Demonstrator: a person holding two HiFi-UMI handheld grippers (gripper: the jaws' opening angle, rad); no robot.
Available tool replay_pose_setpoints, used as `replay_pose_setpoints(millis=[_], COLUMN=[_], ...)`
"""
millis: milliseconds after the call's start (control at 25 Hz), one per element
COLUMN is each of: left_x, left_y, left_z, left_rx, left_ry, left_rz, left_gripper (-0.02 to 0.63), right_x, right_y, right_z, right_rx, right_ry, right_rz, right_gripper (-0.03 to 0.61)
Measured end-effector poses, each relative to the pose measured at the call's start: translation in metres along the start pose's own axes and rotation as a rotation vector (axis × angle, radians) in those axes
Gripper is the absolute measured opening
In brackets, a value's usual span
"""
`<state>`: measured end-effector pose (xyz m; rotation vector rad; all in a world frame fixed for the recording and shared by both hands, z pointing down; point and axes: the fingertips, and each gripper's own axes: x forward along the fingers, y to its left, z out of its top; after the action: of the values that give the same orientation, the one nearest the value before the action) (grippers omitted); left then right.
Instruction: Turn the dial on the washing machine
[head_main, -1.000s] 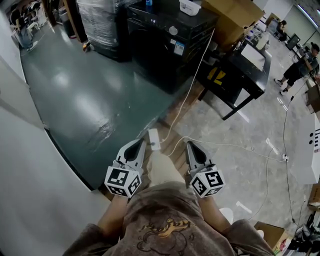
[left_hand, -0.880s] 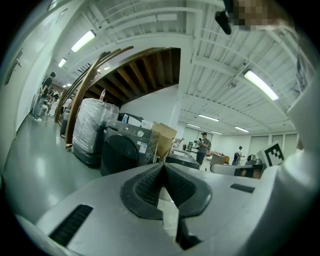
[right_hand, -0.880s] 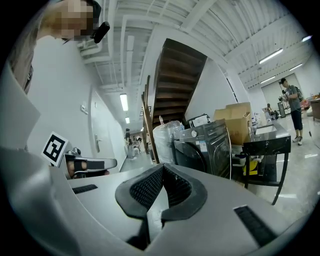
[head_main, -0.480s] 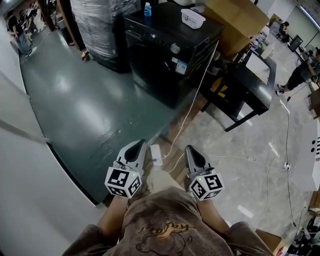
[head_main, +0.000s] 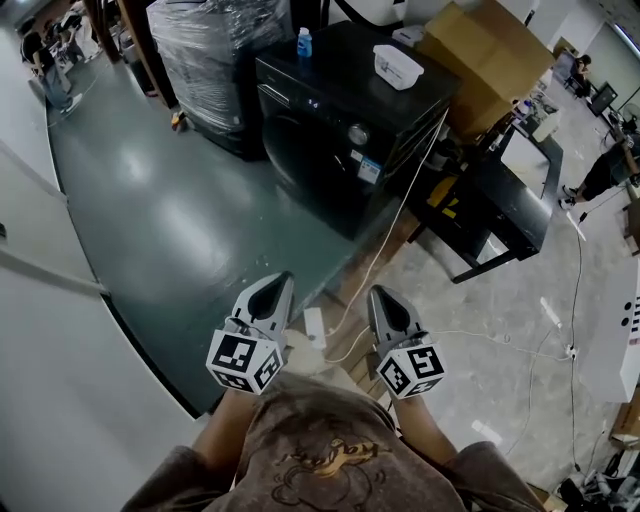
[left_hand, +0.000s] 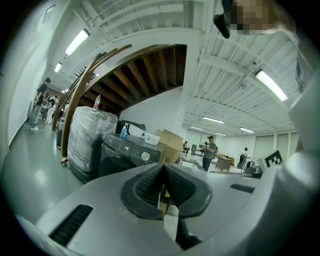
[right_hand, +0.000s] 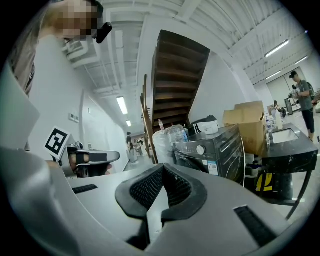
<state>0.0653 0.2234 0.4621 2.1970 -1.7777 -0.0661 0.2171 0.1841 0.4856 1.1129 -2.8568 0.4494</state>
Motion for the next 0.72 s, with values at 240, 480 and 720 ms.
replay_pose_setpoints(millis=[240,480,720], left_x=[0.027,0.071,0.123], left_y=[0.014,0.050,0.102], left_z=[0.005,0.021,0.050], left_rx=[-0.004,0.010,0.024], left_ry=[0.019,0.036,0.043], left_rz=[-0.017,-0.069,-0.146], left_gripper=[-0.002,-0.003,-0.003], right_x=[0.026,0.072,0.143], right_y=[-0.018,-0.032,-0.032], right_z=[0.002,0.004,0.016], right_rx=[0.026,0.042,0.050], right_ry=[0.007,0.019,0.011], right_rz=[-0.028,-0.074,-0.118], right_gripper=[0.000,0.000,0.000])
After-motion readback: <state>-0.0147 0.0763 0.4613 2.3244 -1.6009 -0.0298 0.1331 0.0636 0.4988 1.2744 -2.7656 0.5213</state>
